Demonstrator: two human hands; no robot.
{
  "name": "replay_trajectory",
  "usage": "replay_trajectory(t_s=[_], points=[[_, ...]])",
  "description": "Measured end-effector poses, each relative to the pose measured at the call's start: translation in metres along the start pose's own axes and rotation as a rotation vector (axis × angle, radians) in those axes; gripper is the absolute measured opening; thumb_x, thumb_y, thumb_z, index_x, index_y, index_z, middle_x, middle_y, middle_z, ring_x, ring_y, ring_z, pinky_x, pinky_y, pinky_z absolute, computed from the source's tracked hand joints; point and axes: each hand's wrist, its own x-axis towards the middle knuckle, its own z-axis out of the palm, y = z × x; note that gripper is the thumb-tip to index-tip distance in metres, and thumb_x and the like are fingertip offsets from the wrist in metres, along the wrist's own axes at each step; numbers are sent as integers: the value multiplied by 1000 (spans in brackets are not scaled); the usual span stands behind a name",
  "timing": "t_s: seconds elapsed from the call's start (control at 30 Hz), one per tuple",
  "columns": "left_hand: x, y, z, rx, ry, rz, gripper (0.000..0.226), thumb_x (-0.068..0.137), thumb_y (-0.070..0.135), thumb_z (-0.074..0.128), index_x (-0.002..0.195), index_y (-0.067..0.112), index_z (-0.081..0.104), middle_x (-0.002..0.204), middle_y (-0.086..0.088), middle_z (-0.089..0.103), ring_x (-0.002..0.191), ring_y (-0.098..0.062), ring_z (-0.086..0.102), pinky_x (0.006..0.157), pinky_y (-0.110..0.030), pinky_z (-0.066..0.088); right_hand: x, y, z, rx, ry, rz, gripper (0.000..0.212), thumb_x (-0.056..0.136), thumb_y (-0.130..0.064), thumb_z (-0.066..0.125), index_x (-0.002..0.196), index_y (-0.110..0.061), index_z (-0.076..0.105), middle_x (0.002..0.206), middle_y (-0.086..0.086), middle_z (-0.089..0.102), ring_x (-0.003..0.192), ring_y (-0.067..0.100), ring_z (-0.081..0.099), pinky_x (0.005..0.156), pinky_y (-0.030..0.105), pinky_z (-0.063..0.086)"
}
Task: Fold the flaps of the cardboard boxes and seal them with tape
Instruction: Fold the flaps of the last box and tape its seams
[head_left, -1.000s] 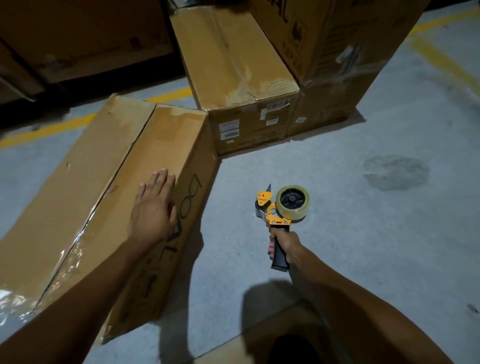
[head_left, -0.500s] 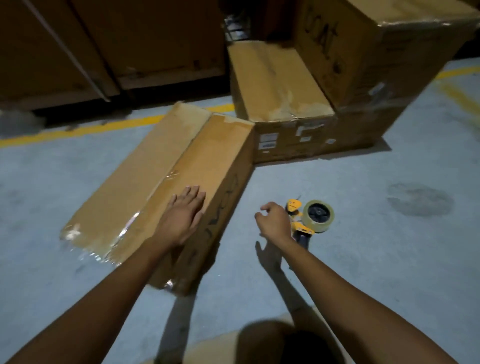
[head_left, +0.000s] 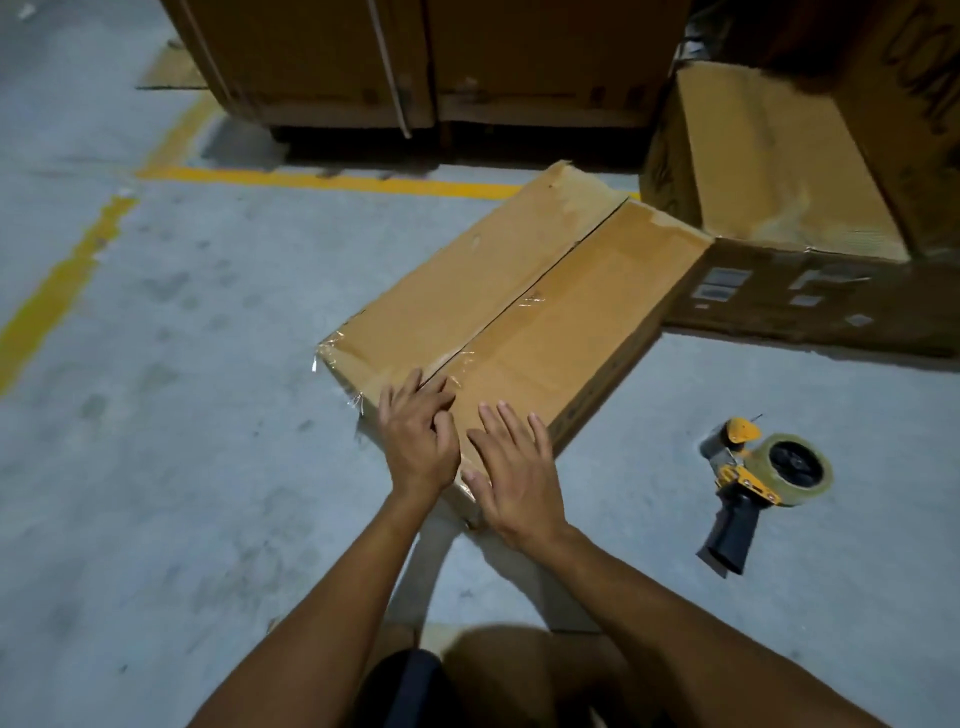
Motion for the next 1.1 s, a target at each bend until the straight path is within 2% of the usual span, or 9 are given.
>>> replay_trajectory(t_s=[0.1, 0.23, 0.33, 0.5, 0.57, 0.7, 0.93, 1.03, 1.1], points=[[-9, -9, 7, -36, 71, -46, 49, 81, 13, 34, 106, 15, 76, 143, -5, 55, 148, -32, 27, 121, -57, 4, 2, 18, 6, -97, -13, -190, 72, 102, -61, 17, 128, -14, 65, 149, 6, 53, 141, 31, 41, 110, 53, 28], [-10, -12, 9, -160, 88, -50, 58, 81, 15, 34, 131, 5, 62, 163, -16, 19, 153, -36, 1, 123, -50, 2, 8, 38, 10, -253, -18, -460, 79, 97, -72, 16, 133, -19, 61, 147, 4, 55, 134, 36, 50, 99, 52, 39], [-12, -15, 11, -221, 111, -165, 68, 88, 18, 33, 153, 2, 30, 165, -20, -3, 152, -35, -10, 124, -45, -2, 15, 43, 2, -344, -42, -574, 77, 95, -75, 24, 137, -22, 59, 149, 6, 53, 131, 38, 49, 94, 49, 40], [-14, -21, 7, -173, -4, -373, 83, 98, 37, 38, 155, 25, -21, 158, 10, -36, 153, -23, -12, 116, -64, 23, 29, 42, -27, -437, -206, -611, 89, 75, -77, 62, 148, -30, 39, 151, 5, 45, 126, 32, 43, 90, 46, 42], [-14, -12, -1, -231, -62, -485, 87, 102, 39, 42, 149, 31, -32, 156, 11, -38, 153, -22, -8, 117, -63, 21, 38, 34, -44, -392, -324, -550, 93, 70, -77, 67, 148, -35, 37, 151, 3, 41, 124, 30, 42, 88, 46, 47], [-19, 4, -15, -293, -164, -536, 88, 105, 38, 42, 149, 27, -33, 161, 2, -29, 152, -20, -2, 121, -47, 9, 60, 18, -72, -348, -611, -457, 103, 67, -88, 55, 153, -39, 29, 157, 2, 29, 132, 28, 31, 96, 45, 39], [-21, -2, -5, -276, -86, -543, 84, 104, 44, 40, 148, 37, -32, 166, 4, -16, 152, -28, 13, 119, -50, 20, 63, 19, -58, -354, -508, -429, 94, 69, -80, 66, 143, -31, 39, 141, 7, 41, 125, 28, 39, 93, 46, 41], [-23, -2, -1, -313, -33, -561, 81, 105, 43, 39, 150, 37, -28, 166, 5, -11, 150, -24, 17, 113, -35, 21, 62, 22, -46, -425, -469, -468, 95, 63, -57, 86, 139, -29, 38, 138, 7, 41, 121, 30, 41, 87, 44, 41], [-23, 0, -1, -355, -16, -562, 79, 105, 42, 38, 151, 37, -26, 166, 6, -11, 151, -20, 14, 114, -31, 20, 63, 24, -45, -425, -467, -460, 99, 58, -56, 89, 139, -30, 37, 139, 6, 39, 122, 30, 40, 88, 44, 41]])
